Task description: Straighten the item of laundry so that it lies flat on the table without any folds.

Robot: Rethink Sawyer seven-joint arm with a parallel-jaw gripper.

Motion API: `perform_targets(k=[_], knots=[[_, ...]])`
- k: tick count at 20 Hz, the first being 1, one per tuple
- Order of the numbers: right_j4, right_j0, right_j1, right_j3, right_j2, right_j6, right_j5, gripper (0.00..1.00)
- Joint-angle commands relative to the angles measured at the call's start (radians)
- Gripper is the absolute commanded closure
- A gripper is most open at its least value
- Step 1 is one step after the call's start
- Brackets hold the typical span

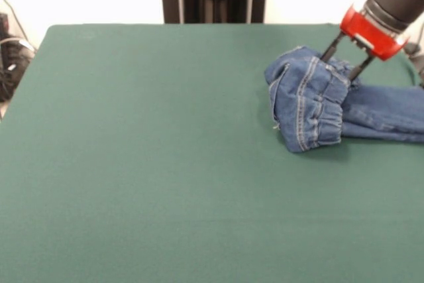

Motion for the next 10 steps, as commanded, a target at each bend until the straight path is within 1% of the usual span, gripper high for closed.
perform_targets(k=[1,10], knots=[[0.035,0.022,0.101,-0.015,0.084,0.018,-0.029,0.0],[0.102,0.038,0.087,-0.003,0.101,0.053,-0.003,0.0]])
